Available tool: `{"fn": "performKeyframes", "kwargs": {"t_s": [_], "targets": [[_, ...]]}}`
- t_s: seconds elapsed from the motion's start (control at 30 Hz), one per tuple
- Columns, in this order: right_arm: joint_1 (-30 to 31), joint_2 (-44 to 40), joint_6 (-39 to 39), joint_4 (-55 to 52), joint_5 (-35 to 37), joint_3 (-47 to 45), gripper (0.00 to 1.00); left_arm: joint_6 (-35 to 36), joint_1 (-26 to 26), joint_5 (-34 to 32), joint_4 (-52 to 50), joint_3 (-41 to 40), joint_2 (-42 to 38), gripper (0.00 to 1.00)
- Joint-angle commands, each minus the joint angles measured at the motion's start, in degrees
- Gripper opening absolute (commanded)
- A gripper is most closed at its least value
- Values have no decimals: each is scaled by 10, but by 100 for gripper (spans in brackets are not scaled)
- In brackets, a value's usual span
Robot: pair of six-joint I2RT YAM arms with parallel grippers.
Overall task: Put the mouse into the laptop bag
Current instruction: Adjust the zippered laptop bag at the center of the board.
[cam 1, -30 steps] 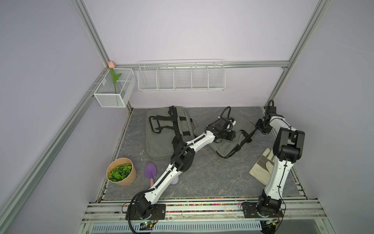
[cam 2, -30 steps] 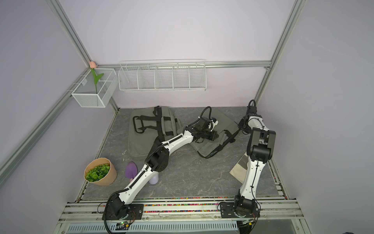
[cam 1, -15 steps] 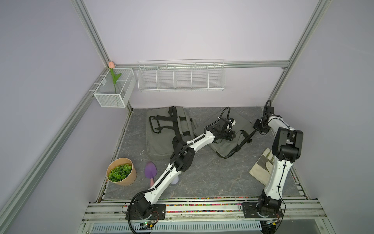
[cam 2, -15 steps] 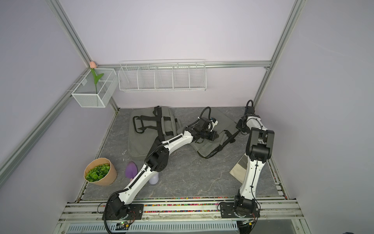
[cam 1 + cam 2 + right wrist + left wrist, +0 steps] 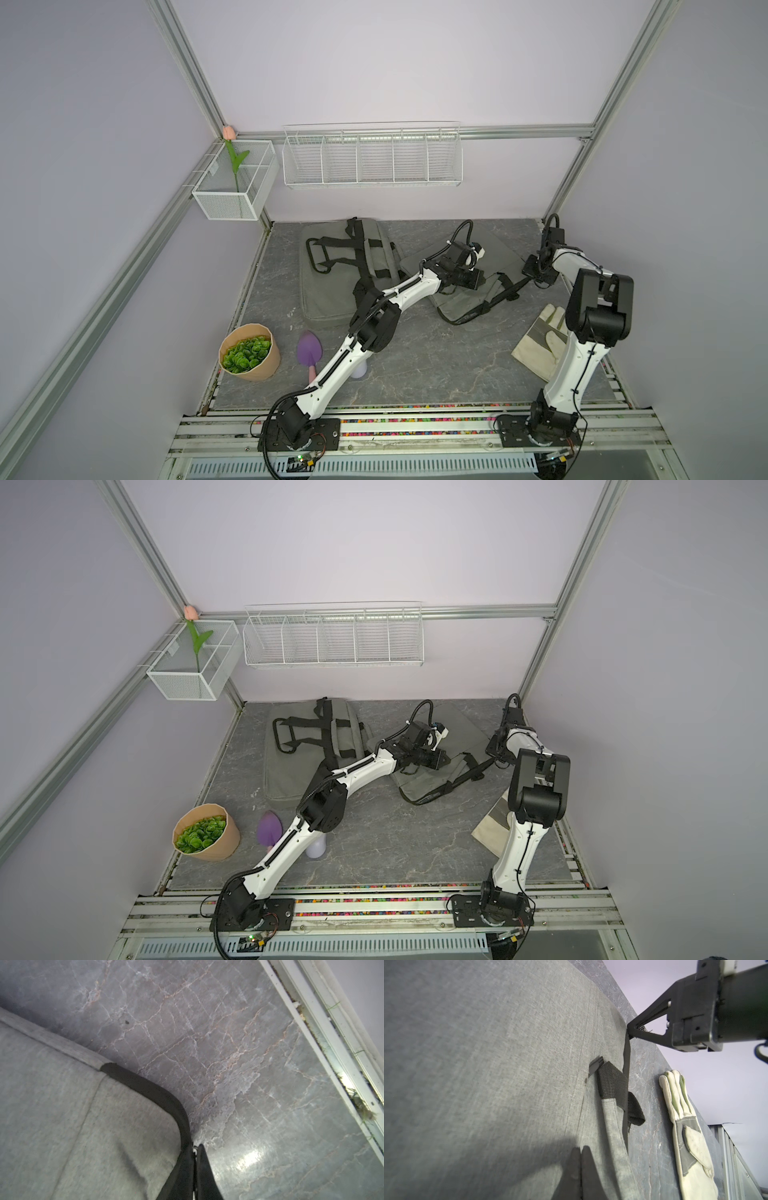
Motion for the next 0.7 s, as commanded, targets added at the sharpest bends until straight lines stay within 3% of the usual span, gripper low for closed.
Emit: {"fn": "performKeyframes", "kwargs": {"t_s": [0.0, 0.23, 0.37, 0.67], "targets": [[8, -22, 5, -12, 8, -20, 7, -16, 4, -8, -47, -28, 14, 5], [11, -60, 9, -13, 36, -63, 12, -21, 4, -7, -37, -42, 6, 4], [-7, -77, 22, -27, 42, -80, 23, -20, 4, -3, -38, -45, 3, 4], [-40, -110, 35, -12, -22, -101, 27, -18, 4, -4, -28, -65, -9, 4]]}}
